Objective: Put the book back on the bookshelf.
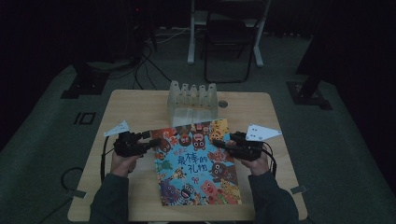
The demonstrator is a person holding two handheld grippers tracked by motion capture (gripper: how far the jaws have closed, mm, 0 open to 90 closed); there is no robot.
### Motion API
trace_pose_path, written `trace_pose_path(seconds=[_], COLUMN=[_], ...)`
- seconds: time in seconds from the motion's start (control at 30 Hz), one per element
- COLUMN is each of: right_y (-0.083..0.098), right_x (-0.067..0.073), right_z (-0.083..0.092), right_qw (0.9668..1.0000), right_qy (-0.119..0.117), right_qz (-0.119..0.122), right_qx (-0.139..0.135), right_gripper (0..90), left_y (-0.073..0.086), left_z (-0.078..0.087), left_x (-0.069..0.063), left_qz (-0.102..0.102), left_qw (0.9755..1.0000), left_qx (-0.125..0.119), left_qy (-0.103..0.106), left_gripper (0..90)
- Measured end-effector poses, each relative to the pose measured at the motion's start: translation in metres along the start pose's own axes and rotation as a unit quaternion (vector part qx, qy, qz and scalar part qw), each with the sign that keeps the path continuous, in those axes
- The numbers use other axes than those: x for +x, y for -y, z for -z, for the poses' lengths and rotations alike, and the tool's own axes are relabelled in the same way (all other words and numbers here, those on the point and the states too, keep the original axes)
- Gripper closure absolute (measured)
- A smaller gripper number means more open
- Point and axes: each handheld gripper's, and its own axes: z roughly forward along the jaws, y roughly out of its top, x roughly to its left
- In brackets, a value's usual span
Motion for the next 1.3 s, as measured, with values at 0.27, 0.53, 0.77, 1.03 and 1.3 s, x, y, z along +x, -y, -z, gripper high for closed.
trace_pose_path(seconds=[0.27, 0.53, 0.77, 1.03, 1.3], right_y=[-0.001, -0.002, -0.002, -0.001, 0.002], right_x=[-0.001, -0.004, -0.005, -0.007, -0.009], right_z=[0.002, 0.006, 0.009, 0.011, 0.013], right_qw=[1.0, 0.9999, 0.9999, 0.9999, 0.9999], right_qy=[-0.007, -0.014, -0.017, -0.013, -0.01], right_qz=[-0.002, -0.006, -0.003, -0.005, -0.007], right_qx=[-0.002, -0.004, 0.0, 0.001, 0.001], right_gripper=[70.3, 70.6, 70.5, 70.4, 70.2], left_y=[-0.005, -0.014, -0.021, -0.028, -0.033], left_z=[0.007, 0.016, 0.021, 0.027, 0.031], left_x=[-0.005, -0.016, -0.026, -0.036, -0.047], left_qz=[-0.007, -0.028, -0.047, -0.066, -0.083], left_qw=[0.9998, 0.9986, 0.9978, 0.9962, 0.9944], left_qx=[-0.019, -0.044, -0.046, -0.056, -0.065], left_qy=[0.006, 0.008, 0.006, 0.006, 0.012], left_gripper=[34.3, 37.3, 37.5, 37.7, 37.8])
